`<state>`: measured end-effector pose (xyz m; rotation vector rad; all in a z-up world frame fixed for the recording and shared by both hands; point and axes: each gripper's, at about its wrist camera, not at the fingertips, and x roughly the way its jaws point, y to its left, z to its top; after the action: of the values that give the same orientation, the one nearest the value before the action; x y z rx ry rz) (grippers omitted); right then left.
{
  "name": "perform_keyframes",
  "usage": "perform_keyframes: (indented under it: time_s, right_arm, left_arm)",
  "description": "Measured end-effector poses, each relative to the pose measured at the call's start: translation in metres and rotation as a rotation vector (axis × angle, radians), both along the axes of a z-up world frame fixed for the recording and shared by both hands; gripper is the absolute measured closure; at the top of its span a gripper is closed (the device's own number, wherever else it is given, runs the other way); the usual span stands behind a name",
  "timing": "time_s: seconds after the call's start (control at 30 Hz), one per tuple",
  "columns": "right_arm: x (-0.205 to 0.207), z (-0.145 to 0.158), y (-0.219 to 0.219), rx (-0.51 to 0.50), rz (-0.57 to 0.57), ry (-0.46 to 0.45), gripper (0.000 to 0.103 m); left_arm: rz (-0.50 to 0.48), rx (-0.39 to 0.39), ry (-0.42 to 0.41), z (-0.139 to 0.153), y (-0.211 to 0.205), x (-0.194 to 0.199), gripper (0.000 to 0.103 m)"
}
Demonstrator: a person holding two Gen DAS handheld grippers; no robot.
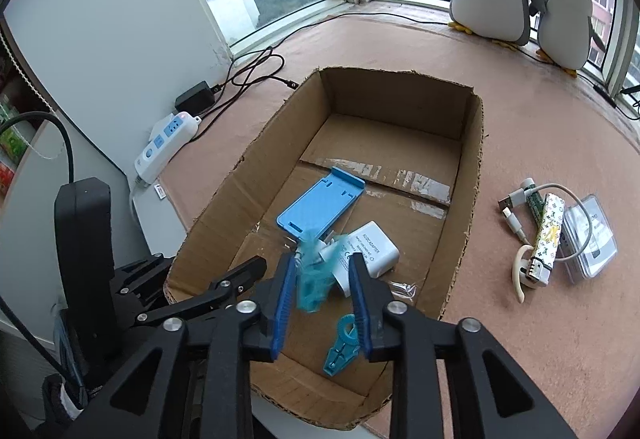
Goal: Organize rigid objects
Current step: 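Carry the teal clothespin into the box and open the right gripper, then move the right gripper to the patterned white power bank and grasp it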
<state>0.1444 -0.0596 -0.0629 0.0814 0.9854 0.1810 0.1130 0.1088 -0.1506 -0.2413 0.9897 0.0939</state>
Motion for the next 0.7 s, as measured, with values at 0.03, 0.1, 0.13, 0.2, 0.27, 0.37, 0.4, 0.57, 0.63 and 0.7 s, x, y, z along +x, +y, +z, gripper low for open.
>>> perform_keyframes:
  time_s: [0.03, 0.1, 0.13, 0.2, 0.27, 0.37, 0.4, 0.57, 0.63, 0.7]
  right_arm:
    - [-0.001, 0.001, -0.001, 0.009, -0.003, -0.002, 0.075]
    - [-0.006, 0.003, -0.008, 0.033, -0.011, -0.011, 0.075]
    - [-0.009, 0.004, -0.012, 0.044, -0.017, -0.016, 0.075]
    - [-0.018, 0.008, -0.025, 0.056, -0.036, -0.034, 0.075]
    - [-0.028, 0.012, -0.039, 0.048, -0.062, -0.054, 0.075]
    - [-0.047, 0.016, -0.067, 0.037, -0.114, -0.089, 0.075]
    - [-0.053, 0.016, -0.078, 0.035, -0.135, -0.097, 0.075]
    - [-0.067, 0.011, -0.110, 0.023, -0.184, -0.092, 0.075]
    - [-0.068, 0.008, -0.118, 0.012, -0.196, -0.086, 0.075]
    - [-0.067, 0.005, -0.123, 0.008, -0.203, -0.080, 0.075]
  left_arm:
    - [0.000, 0.000, 0.000, 0.000, 0.000, 0.000, 0.067]
    - [-0.001, 0.000, 0.000, 0.000, 0.000, 0.000, 0.067]
    - [-0.001, 0.000, 0.001, 0.000, 0.000, 0.000, 0.067]
    - [0.001, 0.001, 0.003, 0.000, -0.001, 0.001, 0.067]
    - [0.001, 0.004, 0.005, 0.000, -0.001, 0.001, 0.067]
    - [0.004, 0.005, 0.008, 0.000, -0.002, 0.003, 0.067]
    - [0.006, 0.006, 0.009, 0.000, -0.002, 0.003, 0.067]
    - [0.011, 0.007, 0.011, 0.001, -0.003, 0.002, 0.067]
    - [0.011, 0.011, 0.011, 0.001, -0.004, 0.001, 0.067]
    - [0.010, 0.012, 0.012, 0.001, -0.004, -0.001, 0.067]
